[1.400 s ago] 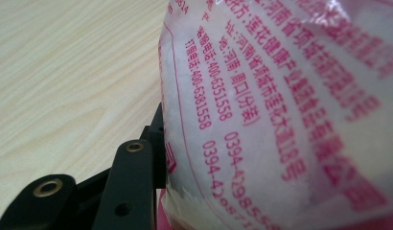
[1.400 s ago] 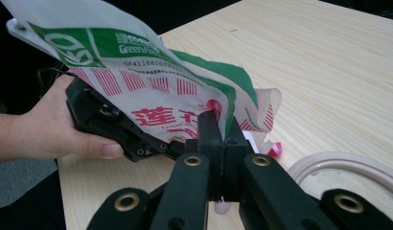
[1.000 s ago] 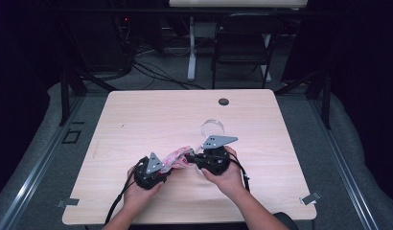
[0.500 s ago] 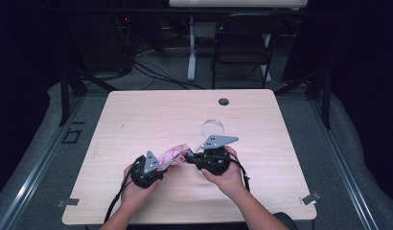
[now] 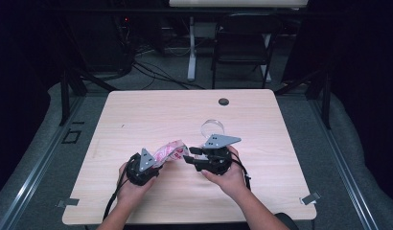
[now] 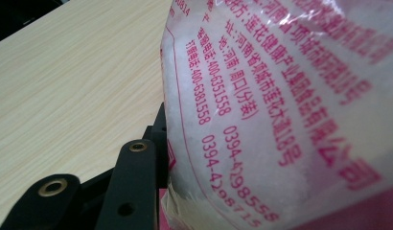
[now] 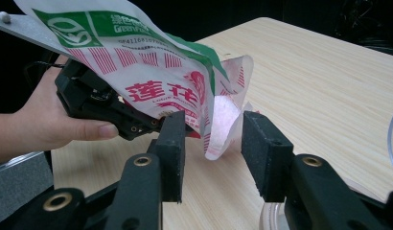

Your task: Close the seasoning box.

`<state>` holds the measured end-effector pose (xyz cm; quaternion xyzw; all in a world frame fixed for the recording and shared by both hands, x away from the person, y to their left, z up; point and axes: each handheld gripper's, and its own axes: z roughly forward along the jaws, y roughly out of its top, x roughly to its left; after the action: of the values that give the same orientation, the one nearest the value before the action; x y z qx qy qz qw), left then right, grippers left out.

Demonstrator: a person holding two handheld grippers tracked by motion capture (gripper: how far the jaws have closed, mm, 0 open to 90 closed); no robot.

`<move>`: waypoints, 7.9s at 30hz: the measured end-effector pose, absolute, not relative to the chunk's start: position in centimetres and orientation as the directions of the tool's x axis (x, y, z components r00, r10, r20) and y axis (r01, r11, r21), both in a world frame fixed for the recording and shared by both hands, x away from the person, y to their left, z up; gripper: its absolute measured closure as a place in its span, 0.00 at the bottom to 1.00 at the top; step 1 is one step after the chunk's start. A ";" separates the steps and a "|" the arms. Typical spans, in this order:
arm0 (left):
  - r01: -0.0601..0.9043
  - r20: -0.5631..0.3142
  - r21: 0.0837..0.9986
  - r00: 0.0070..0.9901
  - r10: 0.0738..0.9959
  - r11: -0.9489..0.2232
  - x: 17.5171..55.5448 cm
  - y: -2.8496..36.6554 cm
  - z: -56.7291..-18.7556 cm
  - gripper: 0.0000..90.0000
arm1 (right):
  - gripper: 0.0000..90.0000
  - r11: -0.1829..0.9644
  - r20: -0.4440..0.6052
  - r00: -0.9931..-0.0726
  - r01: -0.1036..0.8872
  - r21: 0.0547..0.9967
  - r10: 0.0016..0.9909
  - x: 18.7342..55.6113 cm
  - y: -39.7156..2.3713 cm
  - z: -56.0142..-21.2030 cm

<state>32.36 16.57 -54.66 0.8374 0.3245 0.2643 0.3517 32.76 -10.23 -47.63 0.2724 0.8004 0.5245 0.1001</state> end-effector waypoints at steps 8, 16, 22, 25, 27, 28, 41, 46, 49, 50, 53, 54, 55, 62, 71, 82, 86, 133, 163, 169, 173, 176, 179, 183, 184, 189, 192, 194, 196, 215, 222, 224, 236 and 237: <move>0.352 0.222 0.770 0.635 0.740 -0.533 32.7 17.0 -54.2 0.70 | 0.63 0.303 0.111 -0.821 0.328 0.895 0.561 32.8 -10.8 -47.6; 0.336 0.241 0.776 0.625 0.742 -0.534 32.9 17.1 -53.9 0.70 | 0.61 0.306 0.096 -0.815 0.320 0.897 0.572 32.7 -11.5 -47.7; 0.333 0.240 0.780 0.622 0.745 -0.530 33.2 17.2 -53.5 0.70 | 0.62 0.308 0.093 -0.806 0.326 0.894 0.584 32.6 -12.2 -47.7; 0.324 0.255 0.780 0.617 0.745 -0.536 33.3 17.1 -53.5 0.70 | 0.62 0.308 0.094 -0.805 0.328 0.893 0.586 32.6 -12.4 -47.8; 0.317 0.266 0.778 0.616 0.741 -0.543 33.3 17.0 -53.4 0.70 | 0.63 0.316 0.086 -0.803 0.327 0.891 0.589 32.6 -12.6 -47.8; 0.314 0.270 0.776 0.618 0.738 -0.547 33.3 17.0 -53.4 0.70 | 0.63 0.315 0.087 -0.803 0.328 0.891 0.590 32.6 -12.6 -47.8; 0.299 0.284 0.773 0.624 0.728 -0.559 33.4 16.6 -53.1 0.70 | 0.61 0.335 0.090 -0.807 0.340 0.879 0.583 32.6 -13.0 -47.2; 0.292 0.277 0.784 0.624 0.731 -0.547 33.4 16.7 -52.8 0.70 | 0.60 0.332 0.106 -0.812 0.348 0.877 0.573 33.0 -13.1 -45.7; 0.294 0.279 0.781 0.625 0.729 -0.551 33.4 16.7 -52.8 0.70 | 0.60 0.338 0.110 -0.816 0.353 0.873 0.568 33.4 -13.1 -45.1; 0.293 0.280 0.781 0.625 0.728 -0.552 33.5 16.7 -52.8 0.70 | 0.60 0.354 0.109 -0.819 0.359 0.864 0.564 34.1 -12.8 -44.5; 0.288 0.286 0.780 0.626 0.725 -0.556 33.6 16.7 -52.8 0.70 | 0.60 0.365 0.100 -0.825 0.350 0.863 0.556 34.7 -12.7 -43.9; 0.291 0.281 0.781 0.626 0.727 -0.553 33.7 16.7 -52.8 0.70 | 0.60 0.368 0.104 -0.832 0.349 0.862 0.545 35.1 -12.5 -43.5; 0.292 0.281 0.781 0.625 0.729 -0.552 33.7 16.7 -52.8 0.70 | 0.60 0.370 0.092 -0.835 0.336 0.866 0.543 35.1 -12.5 -43.3; 0.297 0.285 0.782 0.611 0.738 -0.548 33.8 16.9 -52.8 0.70 | 0.60 0.367 0.066 -0.845 0.300 0.881 0.531 34.4 -13.1 -43.5; 0.280 0.323 0.766 0.612 0.722 -0.579 33.5 16.6 -52.8 0.70 | 0.53 0.383 0.040 -0.847 0.281 0.880 0.529 33.4 -12.7 -44.6; 0.248 0.383 0.739 0.610 0.694 -0.626 33.2 15.9 -52.5 0.70 | 0.53 0.399 -0.001 -0.854 0.242 0.885 0.520 32.8 -12.3 -44.5; 0.230 0.402 0.732 0.615 0.679 -0.641 33.6 15.3 -51.8 0.70 | 0.53 0.383 0.000 -0.853 0.235 0.893 0.522 32.8 -12.4 -44.3; 0.140 0.504 0.655 0.652 0.567 -0.743 33.7 11.9 -52.1 0.70 | 0.62 0.494 -0.147 -0.871 0.120 0.861 0.468 31.9 -11.1 -44.7; 0.121 0.527 0.638 0.651 0.546 -0.760 33.4 11.6 -52.3 0.70 | 0.98 0.501 -0.083 -0.882 0.184 0.846 0.464 32.2 -10.9 -45.3; 0.118 0.535 0.638 0.643 0.548 -0.761 33.4 11.6 -52.2 0.70 | 1.00 0.486 -0.061 -0.881 0.200 0.851 0.470 32.2 -11.0 -45.4; 0.113 0.544 0.637 0.635 0.549 -0.762 33.3 11.5 -52.2 0.70 | 1.00 0.476 -0.042 -0.880 0.216 0.853 0.474 32.3 -11.1 -45.4; 0.109 0.554 0.634 0.626 0.549 -0.765 33.3 11.5 -52.1 0.70 | 1.00 0.455 -0.014 -0.877 0.236 0.859 0.481 32.3 -11.2 -45.4; 0.107 0.565 0.631 0.617 0.549 -0.769 33.2 11.5 -51.9 0.70 | 1.00 0.451 -0.012 -0.875 0.238 0.860 0.484 32.3 -11.2 -45.3; 0.094 0.591 0.617 0.601 0.538 -0.781 33.2 11.4 -51.8 0.70 | 1.00 0.443 0.000 -0.871 0.249 0.861 0.491 32.4 -11.4 -45.3; 0.092 0.594 0.616 0.599 0.537 -0.783 33.2 11.3 -51.8 0.70 | 1.00 0.441 0.003 -0.871 0.251 0.861 0.491 32.4 -11.4 -45.3; 0.080 0.613 0.610 0.582 0.534 -0.788 33.2 11.3 -51.7 0.70 | 1.00 0.439 0.009 -0.870 0.257 0.861 0.493 32.5 -11.6 -45.3; 0.066 0.634 0.595 0.574 0.518 -0.801 33.3 11.2 -51.6 0.70 | 1.00 0.436 0.016 -0.869 0.263 0.860 0.494 32.6 -11.7 -45.3; 0.061 0.643 0.589 0.569 0.513 -0.806 33.3 11.2 -51.5 0.70 | 1.00 0.433 0.024 -0.869 0.270 0.860 0.494 32.7 -11.8 -45.4; 0.055 0.650 0.582 0.568 0.504 -0.811 33.3 11.2 -51.4 0.70 | 1.00 0.431 0.027 -0.868 0.272 0.860 0.495 32.7 -11.8 -45.4; 0.032 0.703 0.535 0.537 0.466 -0.844 33.7 10.6 -51.1 0.70 | 1.00 0.406 0.059 -0.861 0.298 0.864 0.505 33.2 -12.4 -45.7; 0.032 0.719 0.518 0.525 0.455 -0.855 33.7 10.5 -50.9 0.70 | 1.00 0.388 0.068 -0.857 0.300 0.871 0.510 33.3 -12.5 -45.8; 0.028 0.721 0.520 0.522 0.456 -0.854 33.7 10.5 -50.8 0.70 | 1.00 0.388 0.067 -0.858 0.299 0.872 0.510 33.3 -12.6 -45.8; 0.028 0.741 0.495 0.509 0.439 -0.868 34.1 10.3 -50.2 0.71 | 0.97 0.389 0.056 -0.850 0.297 0.872 0.524 33.5 -13.0 -45.8; 0.028 0.740 0.495 0.510 0.438 -0.868 34.1 10.3 -50.1 0.71 | 0.97 0.389 0.056 -0.850 0.297 0.872 0.524 33.5 -13.0 -45.8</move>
<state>34.13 10.28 -50.14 0.8416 0.1387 0.4753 0.2157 33.52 -12.98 -45.77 0.2489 0.8253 0.4937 0.1150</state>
